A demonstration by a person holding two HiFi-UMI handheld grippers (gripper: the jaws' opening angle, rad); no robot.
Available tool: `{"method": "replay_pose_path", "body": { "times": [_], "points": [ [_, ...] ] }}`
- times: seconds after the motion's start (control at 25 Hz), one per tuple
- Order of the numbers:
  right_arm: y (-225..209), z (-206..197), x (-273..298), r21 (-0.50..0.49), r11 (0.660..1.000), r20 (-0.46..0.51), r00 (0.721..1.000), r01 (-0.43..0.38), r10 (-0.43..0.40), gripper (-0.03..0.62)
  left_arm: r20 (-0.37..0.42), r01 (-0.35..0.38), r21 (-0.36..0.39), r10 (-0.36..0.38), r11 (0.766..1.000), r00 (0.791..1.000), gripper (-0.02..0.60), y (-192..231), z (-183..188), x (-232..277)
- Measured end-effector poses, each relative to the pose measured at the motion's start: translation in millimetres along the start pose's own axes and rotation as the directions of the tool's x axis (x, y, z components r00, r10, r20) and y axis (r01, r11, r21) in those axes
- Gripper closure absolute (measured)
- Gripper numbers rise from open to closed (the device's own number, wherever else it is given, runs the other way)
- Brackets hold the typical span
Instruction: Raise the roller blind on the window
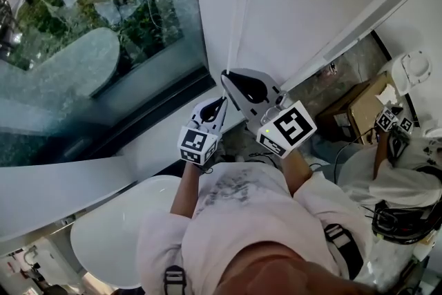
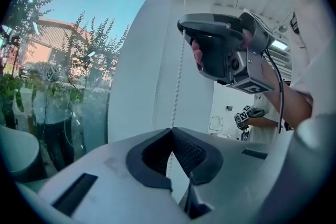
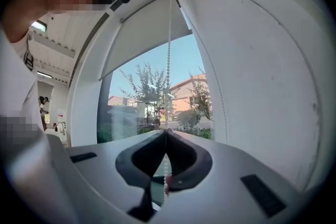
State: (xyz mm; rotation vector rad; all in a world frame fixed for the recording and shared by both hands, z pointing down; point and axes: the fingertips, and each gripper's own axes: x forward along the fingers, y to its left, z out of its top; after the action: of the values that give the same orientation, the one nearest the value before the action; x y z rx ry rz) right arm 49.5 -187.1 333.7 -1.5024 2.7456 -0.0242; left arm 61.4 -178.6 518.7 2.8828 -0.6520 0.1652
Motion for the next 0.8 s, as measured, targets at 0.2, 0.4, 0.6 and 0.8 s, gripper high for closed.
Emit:
{"method": "replay_pose_path", "body": {
  "times": [0.2,0.4,0.6,0.8],
  "points": [
    [0,-15,3,-0.003,1.000,-0.027,1.000,0.005,-0.005,0.533,-0.017,0.000,-0.005,0.000,1.000,1.000,0.572,4,-15,3],
    [1,-32,5,0.001,1.000,-0.059,0.998,0.005,-0.005,0.533,-0.036,0.001,-0.020,-0.001,1.000,0.999,0.572,8,-30,5],
    [2,-44,3,0.004,1.000,-0.075,0.997,0.001,-0.001,0.533,-0.049,-0.004,-0.033,0.002,0.999,0.999,0.572,7,-43,6],
    [2,-57,5,0.003,1.000,-0.108,0.994,0.008,-0.008,0.533,-0.078,-0.008,-0.046,0.004,0.999,0.997,0.572,11,-57,8]
  ]
}}
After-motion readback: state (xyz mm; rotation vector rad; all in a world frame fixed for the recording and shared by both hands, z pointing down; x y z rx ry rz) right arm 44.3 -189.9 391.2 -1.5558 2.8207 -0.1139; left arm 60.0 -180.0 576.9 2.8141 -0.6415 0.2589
